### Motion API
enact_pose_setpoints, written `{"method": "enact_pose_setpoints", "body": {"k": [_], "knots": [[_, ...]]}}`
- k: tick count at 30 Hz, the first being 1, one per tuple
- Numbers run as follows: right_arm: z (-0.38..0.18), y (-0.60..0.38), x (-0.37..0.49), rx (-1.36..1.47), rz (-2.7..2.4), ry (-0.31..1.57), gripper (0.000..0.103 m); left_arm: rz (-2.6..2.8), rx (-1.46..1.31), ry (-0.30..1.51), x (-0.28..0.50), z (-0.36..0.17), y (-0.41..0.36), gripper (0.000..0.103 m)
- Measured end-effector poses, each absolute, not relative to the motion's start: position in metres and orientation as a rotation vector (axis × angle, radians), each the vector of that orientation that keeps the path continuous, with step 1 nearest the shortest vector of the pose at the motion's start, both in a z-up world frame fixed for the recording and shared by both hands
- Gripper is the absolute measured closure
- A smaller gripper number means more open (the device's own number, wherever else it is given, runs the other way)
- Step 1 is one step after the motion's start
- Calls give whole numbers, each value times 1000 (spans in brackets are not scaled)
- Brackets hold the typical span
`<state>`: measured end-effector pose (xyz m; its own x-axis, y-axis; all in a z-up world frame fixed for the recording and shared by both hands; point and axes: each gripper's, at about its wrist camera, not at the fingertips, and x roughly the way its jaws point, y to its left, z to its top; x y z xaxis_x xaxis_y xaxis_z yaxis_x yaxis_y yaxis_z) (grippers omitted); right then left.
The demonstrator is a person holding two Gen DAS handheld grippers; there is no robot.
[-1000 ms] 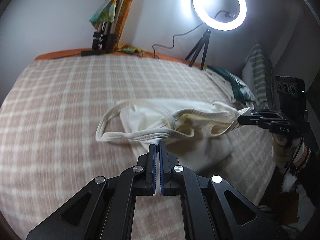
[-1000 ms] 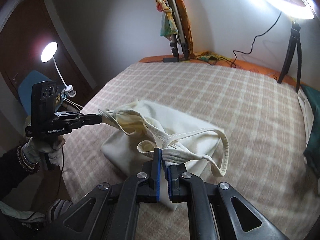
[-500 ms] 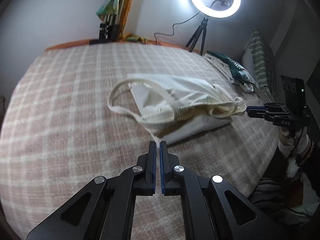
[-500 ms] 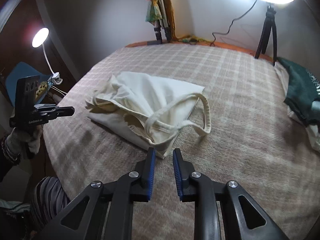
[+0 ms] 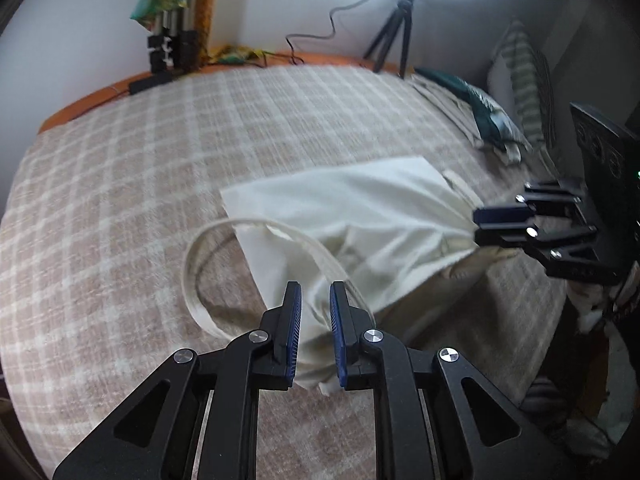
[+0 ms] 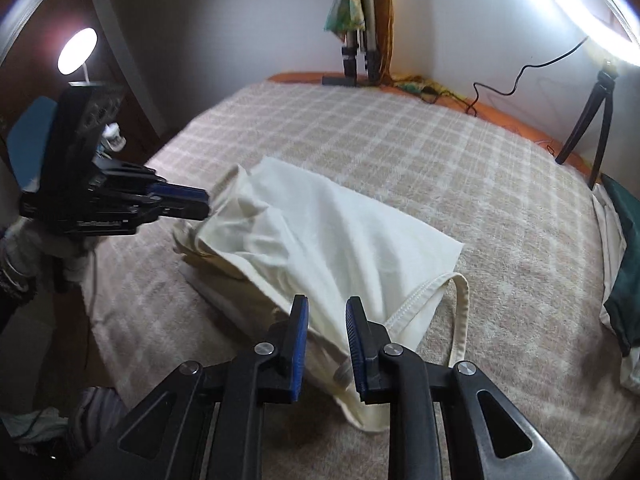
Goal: Fold small clothes
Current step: 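Lower both tools to the strap edge of the folded white camisole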
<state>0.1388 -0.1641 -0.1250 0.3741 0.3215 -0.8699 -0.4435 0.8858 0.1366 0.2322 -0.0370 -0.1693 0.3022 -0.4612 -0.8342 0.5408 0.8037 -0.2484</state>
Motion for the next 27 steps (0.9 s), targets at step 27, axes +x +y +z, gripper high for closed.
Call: {"method": "enact_pose_setpoints", "body": {"k": [27], "knots": [[-135, -222, 142, 60, 396, 1052, 76, -681, 158, 1046, 257, -156, -57, 90]]}}
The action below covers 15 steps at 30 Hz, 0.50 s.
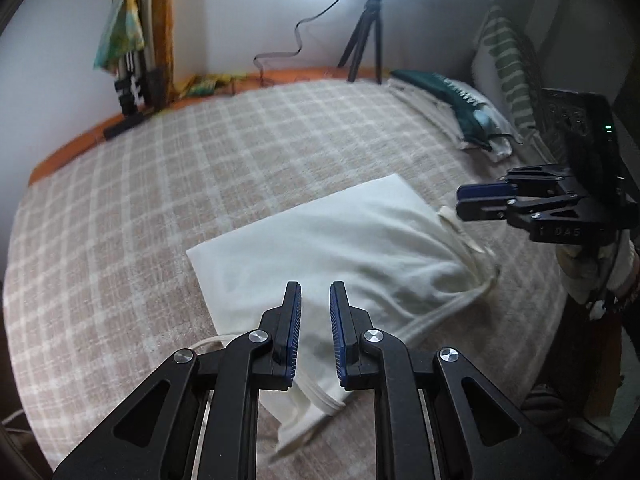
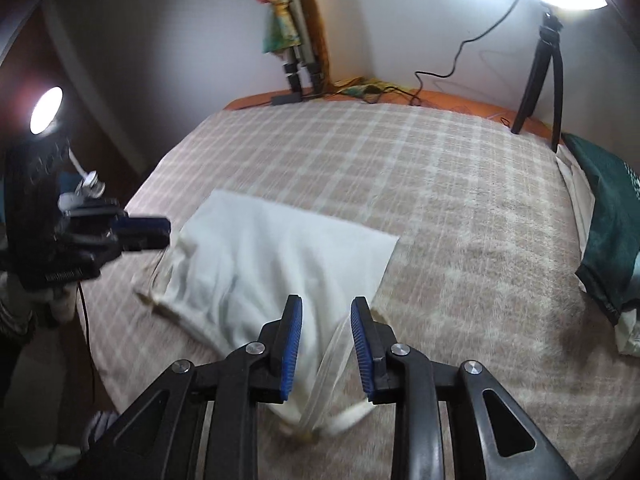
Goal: Fold small clothes
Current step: 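Lower both tools to the strap edge of the folded white camisole, then close both tools on the folded camisole's strap edge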
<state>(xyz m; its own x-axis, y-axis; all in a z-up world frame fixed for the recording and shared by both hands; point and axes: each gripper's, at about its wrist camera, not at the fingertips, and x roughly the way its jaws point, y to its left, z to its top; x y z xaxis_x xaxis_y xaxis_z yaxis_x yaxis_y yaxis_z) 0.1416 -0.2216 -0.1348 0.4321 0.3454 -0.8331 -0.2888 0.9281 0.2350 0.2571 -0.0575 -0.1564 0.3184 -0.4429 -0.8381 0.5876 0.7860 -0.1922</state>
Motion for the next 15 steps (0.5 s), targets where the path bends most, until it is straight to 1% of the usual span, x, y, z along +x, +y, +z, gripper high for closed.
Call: {"method": "enact_pose_setpoints", "body": {"k": [3, 7, 10, 12, 14, 15], "knots": [[-143, -215, 155, 38, 374, 1068, 76, -685, 160, 1123, 261, -173, -52, 90], [-155, -207, 160, -38, 352, 1117, 76, -722, 243, 1166, 232, -181, -44, 90], [-162, -206, 160, -58, 364, 1142, 72, -723, 262, 1186, 207, -188, -29, 90], [-165, -207, 161, -57, 368, 1149, 69, -712, 225, 1198, 195, -193, -15, 86], [-167, -210, 164, -49, 364, 1156, 67, -700, 184, 1198, 188, -196, -4, 79], [-167, -212, 166, -35, 362, 1159, 65, -682, 155, 1197, 185, -198, 3, 79]]}}
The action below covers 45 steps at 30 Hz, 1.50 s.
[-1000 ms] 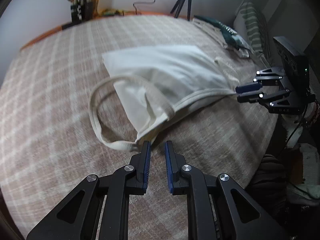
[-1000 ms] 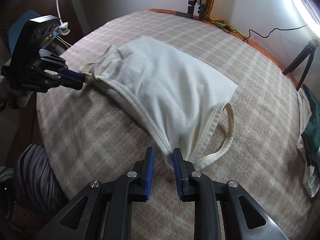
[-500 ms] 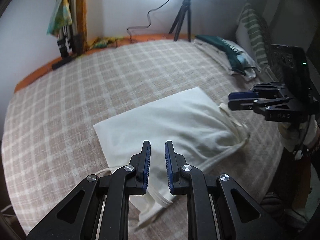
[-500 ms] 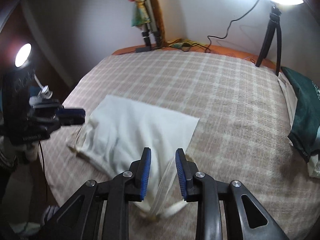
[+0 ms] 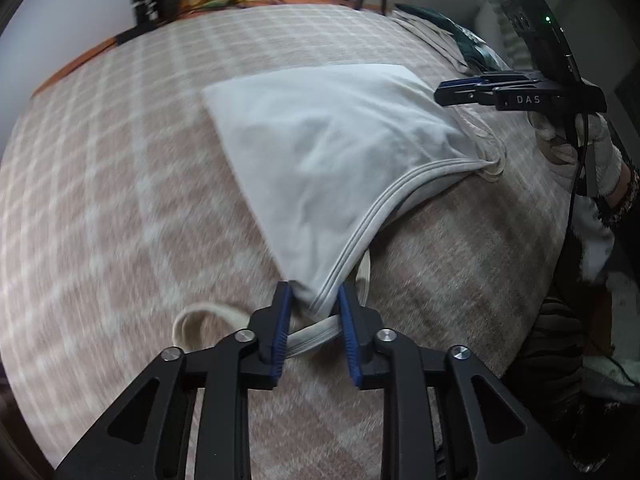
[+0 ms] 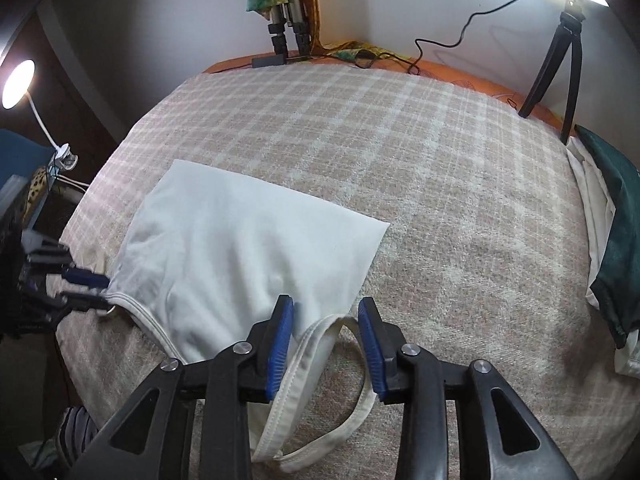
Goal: Fold small clothes
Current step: 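Close both tools on the folded camisole's strap edge, then lift the folded camisole with both tools and carry it onto the green clothes stack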
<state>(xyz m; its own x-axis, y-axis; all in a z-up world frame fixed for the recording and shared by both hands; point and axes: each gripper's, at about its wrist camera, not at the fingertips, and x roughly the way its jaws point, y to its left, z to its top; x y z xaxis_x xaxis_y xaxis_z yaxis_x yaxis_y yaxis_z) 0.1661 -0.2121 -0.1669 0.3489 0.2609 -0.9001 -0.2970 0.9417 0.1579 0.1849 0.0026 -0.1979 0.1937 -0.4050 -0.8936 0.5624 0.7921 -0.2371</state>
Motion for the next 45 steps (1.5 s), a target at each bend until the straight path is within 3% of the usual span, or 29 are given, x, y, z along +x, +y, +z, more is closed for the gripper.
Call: {"method": "enact_pose_setpoints", "body": {"k": [5, 8, 12, 27, 30, 38, 43, 45], "knots": [[-167, -232, 180, 110, 361, 1158, 55, -636, -114, 1110, 175, -187, 36, 79], [-172, -251, 190, 239, 355, 1155, 50, -603, -351, 1075, 178, -187, 61, 64], [-188, -272, 198, 420, 368, 1160, 48, -587, -573, 1093, 185, -202, 79, 62], [-205, -284, 202, 621, 450, 1085, 50, -652, -663, 1150, 188, -218, 77, 62], [-211, -284, 207, 670, 472, 1077, 56, -677, -676, 1137, 190, -219, 69, 62], [-221, -272, 216, 729, 500, 1061, 59, -689, -698, 1117, 193, -217, 56, 62], [-224, -274, 217, 755, 511, 1061, 65, -673, -691, 1110, 189, -215, 56, 69], [-226, -275, 215, 759, 516, 1068, 70, -662, -666, 1121, 187, -215, 54, 83]]}}
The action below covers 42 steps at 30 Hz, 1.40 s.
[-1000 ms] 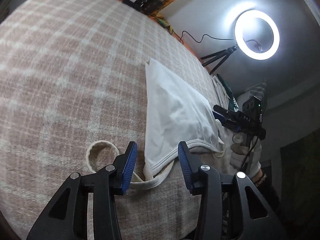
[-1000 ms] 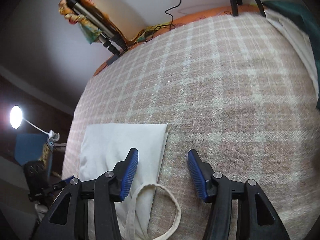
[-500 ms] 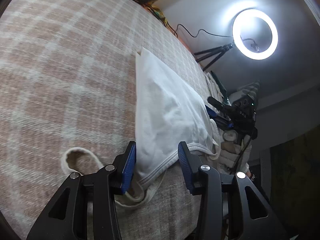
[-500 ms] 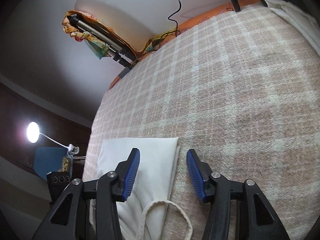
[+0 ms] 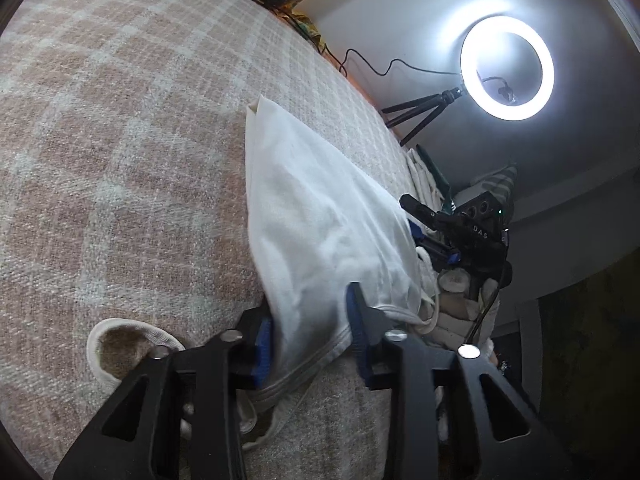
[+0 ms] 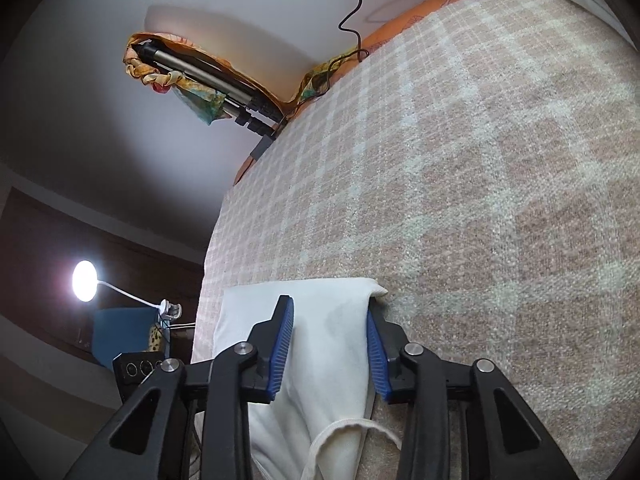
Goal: Fold small clothes
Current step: 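Lift the folded camisole with both tools and carry it onto the green clothes stack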
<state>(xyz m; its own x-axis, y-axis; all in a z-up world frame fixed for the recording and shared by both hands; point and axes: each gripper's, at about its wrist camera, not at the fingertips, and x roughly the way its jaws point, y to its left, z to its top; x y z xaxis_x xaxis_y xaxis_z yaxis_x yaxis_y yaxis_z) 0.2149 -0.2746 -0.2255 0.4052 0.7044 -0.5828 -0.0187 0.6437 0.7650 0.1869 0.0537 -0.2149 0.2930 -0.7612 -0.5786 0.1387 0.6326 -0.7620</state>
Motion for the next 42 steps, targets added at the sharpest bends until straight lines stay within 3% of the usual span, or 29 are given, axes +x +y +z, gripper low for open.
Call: {"method": "enact_pose_setpoints", "body": {"k": [6, 8, 27, 42], "knots": [[-213, -262, 212, 635, 461, 1084, 96, -636, -576, 1096, 181, -201, 42, 95], [-202, -257, 211, 584, 451, 1067, 98, -647, -538, 1074, 177, -191, 37, 95], [-102, -275, 187, 357, 361, 902, 100, -760, -450, 980, 194, -144, -23, 96], [-44, -383, 164, 296, 206, 811, 100, -931, -337, 955, 236, -117, -160, 96]]}}
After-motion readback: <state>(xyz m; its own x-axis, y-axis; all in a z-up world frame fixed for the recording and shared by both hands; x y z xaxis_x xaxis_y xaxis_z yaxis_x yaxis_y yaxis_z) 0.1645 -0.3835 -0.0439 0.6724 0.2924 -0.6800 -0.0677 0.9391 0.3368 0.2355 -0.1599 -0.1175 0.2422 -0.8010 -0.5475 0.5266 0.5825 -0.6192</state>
